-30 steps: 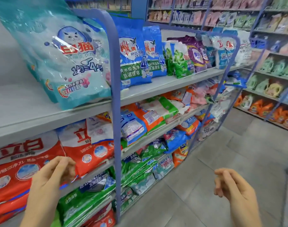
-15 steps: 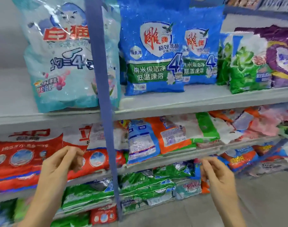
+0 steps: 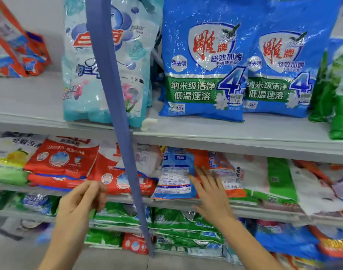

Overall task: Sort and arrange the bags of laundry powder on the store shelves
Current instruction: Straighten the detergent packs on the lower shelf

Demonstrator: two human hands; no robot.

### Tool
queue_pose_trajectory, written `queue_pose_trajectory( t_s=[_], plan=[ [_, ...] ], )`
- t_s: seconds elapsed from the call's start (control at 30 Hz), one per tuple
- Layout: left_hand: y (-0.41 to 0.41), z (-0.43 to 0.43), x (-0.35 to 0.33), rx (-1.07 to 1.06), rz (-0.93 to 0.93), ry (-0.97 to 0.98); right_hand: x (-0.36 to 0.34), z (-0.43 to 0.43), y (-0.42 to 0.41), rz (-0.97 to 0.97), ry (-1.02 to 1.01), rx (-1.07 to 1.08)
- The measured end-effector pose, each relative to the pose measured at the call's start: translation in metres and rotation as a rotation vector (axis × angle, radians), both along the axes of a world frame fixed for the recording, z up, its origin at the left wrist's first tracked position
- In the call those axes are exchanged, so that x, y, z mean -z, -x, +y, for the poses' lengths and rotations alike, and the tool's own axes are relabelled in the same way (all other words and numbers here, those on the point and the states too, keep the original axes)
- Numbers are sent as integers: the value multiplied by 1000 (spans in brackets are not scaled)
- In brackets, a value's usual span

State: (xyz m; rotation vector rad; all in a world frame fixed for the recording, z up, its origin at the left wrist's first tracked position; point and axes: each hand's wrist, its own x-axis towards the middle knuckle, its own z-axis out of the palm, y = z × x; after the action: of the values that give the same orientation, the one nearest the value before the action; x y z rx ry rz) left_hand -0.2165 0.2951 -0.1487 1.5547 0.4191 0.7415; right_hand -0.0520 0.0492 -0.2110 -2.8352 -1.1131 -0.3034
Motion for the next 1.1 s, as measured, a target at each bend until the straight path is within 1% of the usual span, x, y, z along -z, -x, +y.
queue_pose_trajectory(
  t_s=[0.07, 0.2, 0.33, 0.47, 0.53, 0.63, 0.67, 0.73, 0.8, 0.87, 0.9, 1.0, 1.1],
  plan=[
    [4, -1, -5, 11, 11, -6, 6, 2, -7, -17, -34, -6],
    [11, -4, -13, 26, 29, -19, 6, -2, -16, -127, -173, -60],
    [14, -6, -13, 70, 58, -4, -11, -8, -17, -261, -391, 10],
    [10, -10, -6, 202, 119, 18, -40, -12, -12, -341, -539, 61],
    [4, -15, 4, 292, 167, -19, -53, -11, -7, -367, -589, 72],
    [-9, -29, 26, 391, 257, -76, -69, -8, 4, -357, -678, 126],
    [-14, -34, 34, 421, 279, -127, -74, -7, 8, -343, -710, 141],
    [-27, -43, 47, 460, 285, -326, -87, -3, 19, -338, -754, 128],
    [-42, -53, 53, 481, 275, -499, -104, 0, 29, -373, -755, 76],
    [-57, -62, 53, 447, 252, -577, -124, 3, 37, -380, -702, 53],
    [-62, -66, 51, 436, 229, -556, -133, 3, 39, -389, -660, 54],
    [-67, -71, 43, 517, 116, -316, -158, -4, 46, -395, -569, 46],
    [-61, -67, 36, 607, 38, -252, -185, -15, 55, -407, -512, 4]
  ],
)
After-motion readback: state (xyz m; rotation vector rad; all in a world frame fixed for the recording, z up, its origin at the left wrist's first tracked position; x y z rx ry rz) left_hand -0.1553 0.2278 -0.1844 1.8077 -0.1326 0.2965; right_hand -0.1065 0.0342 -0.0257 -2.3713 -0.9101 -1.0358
